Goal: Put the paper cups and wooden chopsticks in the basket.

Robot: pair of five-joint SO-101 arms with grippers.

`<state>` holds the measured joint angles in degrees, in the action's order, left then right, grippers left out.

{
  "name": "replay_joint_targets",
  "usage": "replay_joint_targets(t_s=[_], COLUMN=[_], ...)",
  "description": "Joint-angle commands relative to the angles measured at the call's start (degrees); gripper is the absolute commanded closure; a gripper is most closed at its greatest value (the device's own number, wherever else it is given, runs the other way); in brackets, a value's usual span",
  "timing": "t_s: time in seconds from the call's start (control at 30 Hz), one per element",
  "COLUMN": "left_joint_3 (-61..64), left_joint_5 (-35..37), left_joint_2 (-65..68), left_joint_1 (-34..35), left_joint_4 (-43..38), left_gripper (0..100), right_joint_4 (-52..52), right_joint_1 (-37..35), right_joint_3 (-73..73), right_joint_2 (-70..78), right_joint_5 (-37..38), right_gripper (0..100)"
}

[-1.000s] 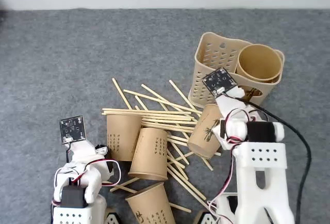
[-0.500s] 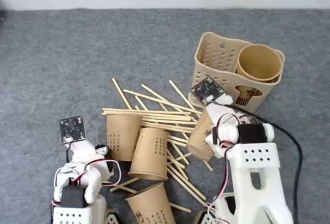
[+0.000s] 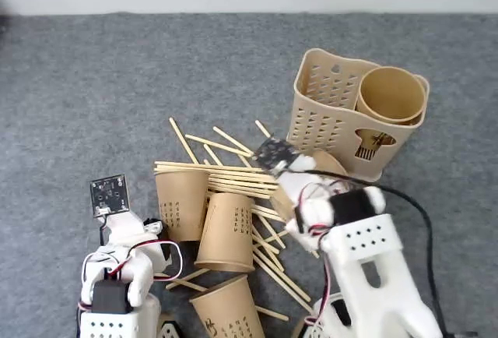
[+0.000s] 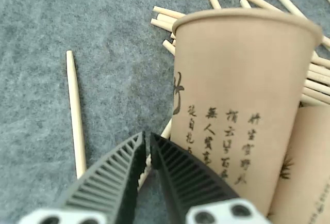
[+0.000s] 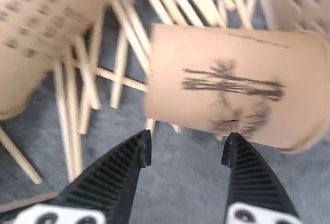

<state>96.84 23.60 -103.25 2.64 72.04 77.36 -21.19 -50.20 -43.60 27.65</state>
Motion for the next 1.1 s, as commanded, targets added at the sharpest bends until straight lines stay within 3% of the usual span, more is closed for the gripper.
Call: replay_joint_targets(t_s=[0.0, 0.13, 0.33, 0.5, 0.63, 0.87, 1.07], left_joint_3=[-0.5, -0.5, -0.5, -0.5, -0.5, -0.5, -0.5], left_joint_5=[-0.3, -0.3, -0.3, -0.3, -0.3, -0.3, -0.3], left_joint_2=[-0.7, -0.7, -0.7, -0.7, -0.7, -0.7, -0.7], left_joint_1=[0.0, 0.0, 0.0, 0.0, 0.0, 0.0, 0.0], left_joint_4=[0.2, 0.2, 0.2, 0.2, 0.2, 0.2, 0.2], left_gripper=[99, 99, 99, 99, 99, 99, 99], right_joint_4=[0.7, 0.7, 6.1, 11.1, 6.1, -6.5, -11.8], right_joint_1=[-5.1, -4.7, 4.2, 15.0, 22.5, 22.8, 19.0], right_joint_3=[1.2, 3.3, 9.1, 14.2, 14.1, 6.4, 1.4], right_joint_2=[-2.0, -2.1, -2.1, -2.1, -1.4, -1.4, -1.4], right_joint_5=[-4.5, -6.2, -5.7, 3.0, 6.0, 6.1, 6.1], right_gripper=[75.7, 75.7, 75.7, 79.1, 82.1, 73.9, 73.6])
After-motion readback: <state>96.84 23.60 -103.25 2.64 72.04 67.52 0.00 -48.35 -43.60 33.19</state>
